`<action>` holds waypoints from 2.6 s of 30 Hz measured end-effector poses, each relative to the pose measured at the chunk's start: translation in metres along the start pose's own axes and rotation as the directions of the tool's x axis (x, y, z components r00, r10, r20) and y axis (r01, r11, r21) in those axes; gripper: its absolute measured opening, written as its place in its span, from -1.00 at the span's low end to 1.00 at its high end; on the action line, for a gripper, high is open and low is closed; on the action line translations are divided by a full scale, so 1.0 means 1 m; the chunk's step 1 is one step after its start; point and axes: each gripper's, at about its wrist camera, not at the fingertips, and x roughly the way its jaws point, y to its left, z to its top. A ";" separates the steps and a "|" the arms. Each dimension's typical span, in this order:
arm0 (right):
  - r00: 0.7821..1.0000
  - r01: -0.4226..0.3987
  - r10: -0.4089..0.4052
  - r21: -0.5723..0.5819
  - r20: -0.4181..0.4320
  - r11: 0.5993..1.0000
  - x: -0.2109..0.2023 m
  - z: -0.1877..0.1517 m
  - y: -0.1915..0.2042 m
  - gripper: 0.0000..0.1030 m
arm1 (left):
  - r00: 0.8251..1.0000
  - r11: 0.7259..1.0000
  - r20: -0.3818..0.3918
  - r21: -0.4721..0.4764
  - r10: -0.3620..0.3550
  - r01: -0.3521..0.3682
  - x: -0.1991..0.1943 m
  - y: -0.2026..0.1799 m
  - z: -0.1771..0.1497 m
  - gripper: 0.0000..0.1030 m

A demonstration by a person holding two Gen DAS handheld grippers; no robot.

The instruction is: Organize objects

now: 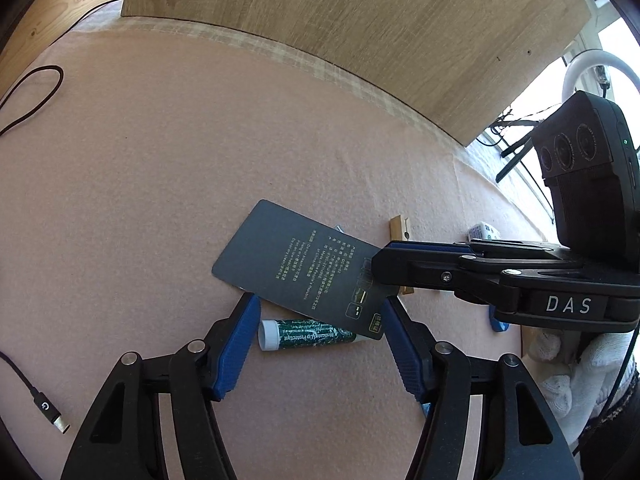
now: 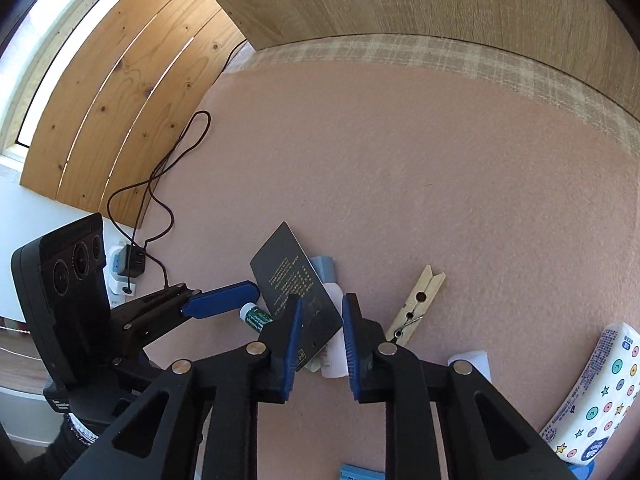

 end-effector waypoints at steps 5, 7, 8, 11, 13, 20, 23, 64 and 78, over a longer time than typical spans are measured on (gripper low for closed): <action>0.999 -0.032 0.032 -0.006 0.014 0.999 -0.002 -0.002 0.006 -0.89 | 1.000 1.000 0.007 0.001 -0.019 0.019 0.001 -0.005 0.000 0.27; 0.999 -0.045 0.045 -0.011 0.021 0.999 -0.004 -0.004 0.007 -0.93 | 1.000 1.000 0.007 0.006 -0.020 0.020 0.001 -0.008 -0.001 0.26; 0.999 -0.049 0.050 -0.012 0.023 0.999 -0.006 -0.005 0.008 -0.93 | 1.000 1.000 0.007 0.008 -0.021 0.021 0.001 -0.010 -0.001 0.25; 0.998 -0.055 0.055 -0.015 0.038 0.998 -0.010 -0.008 0.011 -0.95 | 0.999 0.999 0.011 0.009 -0.035 0.035 -0.001 -0.013 -0.001 0.23; 0.997 -0.059 0.060 -0.018 0.056 0.998 -0.016 -0.011 0.014 -0.98 | 0.999 0.999 0.018 0.012 -0.045 0.045 -0.001 -0.017 0.000 0.19; 0.993 -0.050 0.052 -0.027 0.103 0.998 -0.041 -0.021 0.016 -0.99 | 0.998 0.997 0.020 0.040 -0.065 0.064 -0.002 -0.038 -0.001 0.18; 0.992 -0.046 0.048 -0.019 0.118 0.999 -0.051 -0.027 0.012 -0.99 | 0.997 0.995 0.022 0.063 -0.074 0.072 -0.002 -0.051 0.000 0.18; 0.856 0.205 -0.341 0.351 0.388 0.914 -0.305 -0.208 -0.172 -0.96 | 0.954 0.807 -0.164 0.510 -0.250 0.299 0.093 -0.417 -0.046 0.17; 0.757 0.363 -0.520 0.406 0.396 0.838 -0.313 -0.221 -0.184 0.33 | 0.974 0.824 -0.136 0.519 -0.183 0.227 0.101 -0.415 -0.042 0.29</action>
